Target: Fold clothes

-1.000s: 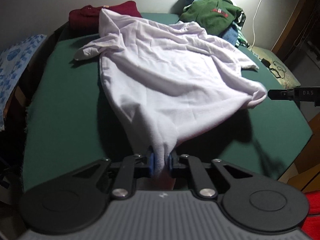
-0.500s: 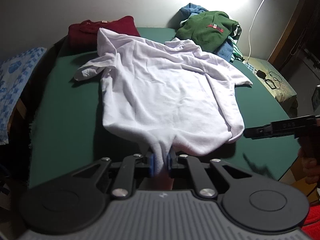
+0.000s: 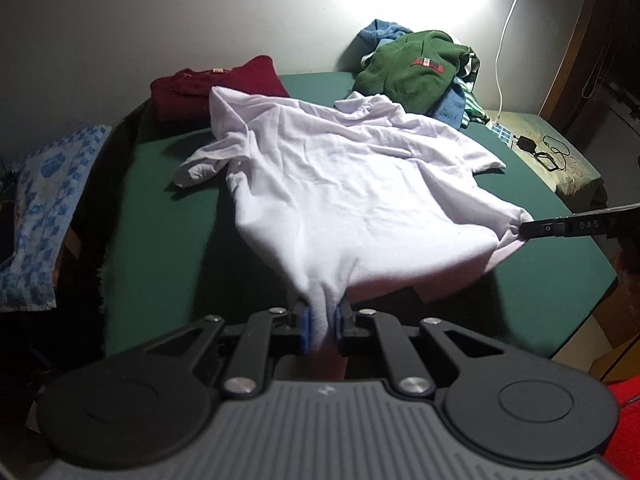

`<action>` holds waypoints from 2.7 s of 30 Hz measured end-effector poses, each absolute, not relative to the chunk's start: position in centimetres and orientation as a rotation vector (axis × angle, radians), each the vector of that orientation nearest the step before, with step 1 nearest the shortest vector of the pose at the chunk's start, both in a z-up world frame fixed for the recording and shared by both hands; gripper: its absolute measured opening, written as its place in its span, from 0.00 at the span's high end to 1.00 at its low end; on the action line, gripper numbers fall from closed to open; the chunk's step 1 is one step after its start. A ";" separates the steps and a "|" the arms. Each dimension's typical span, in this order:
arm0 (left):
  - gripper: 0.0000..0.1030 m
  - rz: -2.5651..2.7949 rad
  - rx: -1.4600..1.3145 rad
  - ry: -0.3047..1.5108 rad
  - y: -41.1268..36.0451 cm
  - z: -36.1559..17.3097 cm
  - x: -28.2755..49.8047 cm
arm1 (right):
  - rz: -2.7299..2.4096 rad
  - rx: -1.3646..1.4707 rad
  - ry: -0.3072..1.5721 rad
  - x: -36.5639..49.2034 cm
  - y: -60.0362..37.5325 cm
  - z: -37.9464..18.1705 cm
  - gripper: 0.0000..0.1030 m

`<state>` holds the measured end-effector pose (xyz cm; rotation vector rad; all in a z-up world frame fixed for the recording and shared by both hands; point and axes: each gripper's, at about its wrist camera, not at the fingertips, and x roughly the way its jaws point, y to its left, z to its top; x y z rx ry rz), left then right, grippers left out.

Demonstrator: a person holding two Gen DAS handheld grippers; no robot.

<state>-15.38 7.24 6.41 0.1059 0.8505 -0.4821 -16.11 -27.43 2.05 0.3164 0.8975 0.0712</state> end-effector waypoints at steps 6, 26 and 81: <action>0.93 -0.512 0.119 0.833 7.0 7.8 -15.9 | 0.023 0.179 0.862 -17.7 -30.0 5.7 0.98; 0.92 -0.346 0.221 0.978 7.0 1.5 -13.3 | 0.221 0.158 0.907 -17.7 -21.9 -5.5 0.38; 1.00 -0.263 0.066 1.066 6.9 -2.4 -17.7 | 0.266 0.067 1.004 -21.6 -27.9 -5.7 0.95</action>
